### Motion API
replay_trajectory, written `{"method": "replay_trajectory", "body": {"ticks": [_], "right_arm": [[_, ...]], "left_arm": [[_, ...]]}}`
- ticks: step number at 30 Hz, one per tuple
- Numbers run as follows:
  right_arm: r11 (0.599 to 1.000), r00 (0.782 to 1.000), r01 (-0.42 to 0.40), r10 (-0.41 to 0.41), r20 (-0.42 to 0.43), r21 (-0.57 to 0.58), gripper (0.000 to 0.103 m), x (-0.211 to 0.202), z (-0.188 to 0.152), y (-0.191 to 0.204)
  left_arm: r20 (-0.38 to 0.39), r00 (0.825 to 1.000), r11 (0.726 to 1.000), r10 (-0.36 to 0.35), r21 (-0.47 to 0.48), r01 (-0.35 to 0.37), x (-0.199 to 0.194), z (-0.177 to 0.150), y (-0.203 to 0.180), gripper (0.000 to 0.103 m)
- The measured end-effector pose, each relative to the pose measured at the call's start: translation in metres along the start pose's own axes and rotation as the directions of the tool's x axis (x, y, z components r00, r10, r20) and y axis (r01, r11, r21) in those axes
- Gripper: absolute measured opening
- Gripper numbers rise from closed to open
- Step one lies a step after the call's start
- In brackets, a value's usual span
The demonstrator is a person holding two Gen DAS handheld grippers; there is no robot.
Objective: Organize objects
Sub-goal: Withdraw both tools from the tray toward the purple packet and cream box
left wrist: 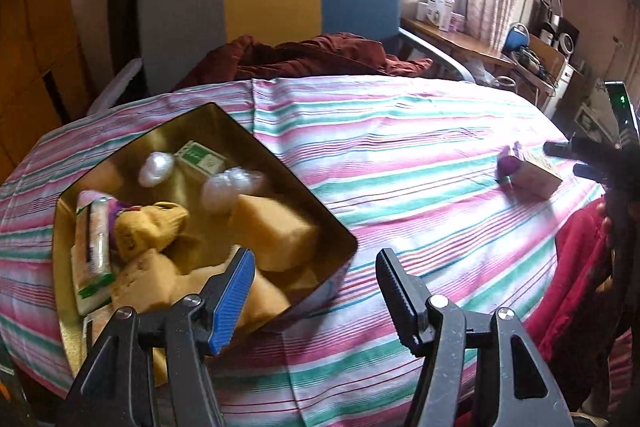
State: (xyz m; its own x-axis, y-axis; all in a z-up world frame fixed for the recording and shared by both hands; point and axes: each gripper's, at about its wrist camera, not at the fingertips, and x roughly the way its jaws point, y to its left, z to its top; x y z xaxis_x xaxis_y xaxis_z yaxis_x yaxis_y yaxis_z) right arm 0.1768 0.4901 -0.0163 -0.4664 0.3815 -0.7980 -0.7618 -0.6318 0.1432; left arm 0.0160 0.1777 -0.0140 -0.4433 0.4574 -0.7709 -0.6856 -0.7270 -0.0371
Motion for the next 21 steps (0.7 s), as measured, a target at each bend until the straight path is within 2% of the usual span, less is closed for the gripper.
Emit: {"method": "replay_trajectory", "body": {"ticks": [4,8,12,15,21], "right_arm": [[0.985,1.0,0.019,-0.019,0.0,0.174,0.103,0.0,0.012,-0.052],[0.96,1.0,0.022,-0.017,-0.022,0.28,0.103,0.011,0.023,-0.082],[0.955,0.998,0.048,-0.033,-0.055,0.294,0.103,0.027,0.036,-0.089],[0.941,0.997,0.015,0.01,-0.072,0.339,0.103,0.039,0.038,-0.096],[0.916,0.999,-0.04,0.034,0.022,0.399,0.103,0.031,0.037,-0.104]], "left_arm": [[-0.012,1.0,1.0,-0.012,0.016,0.013,0.005,0.002,-0.008,0.064],[-0.028,0.999,0.999,-0.023,0.036,0.024,0.009,0.003,-0.016,0.064],[-0.05,0.998,0.998,-0.043,0.052,0.046,0.016,0.004,-0.025,0.064],[-0.075,0.995,0.995,-0.068,0.062,0.073,0.023,0.005,-0.034,0.064],[-0.114,0.978,0.976,-0.173,0.113,0.186,0.039,0.016,-0.071,0.064]]}}
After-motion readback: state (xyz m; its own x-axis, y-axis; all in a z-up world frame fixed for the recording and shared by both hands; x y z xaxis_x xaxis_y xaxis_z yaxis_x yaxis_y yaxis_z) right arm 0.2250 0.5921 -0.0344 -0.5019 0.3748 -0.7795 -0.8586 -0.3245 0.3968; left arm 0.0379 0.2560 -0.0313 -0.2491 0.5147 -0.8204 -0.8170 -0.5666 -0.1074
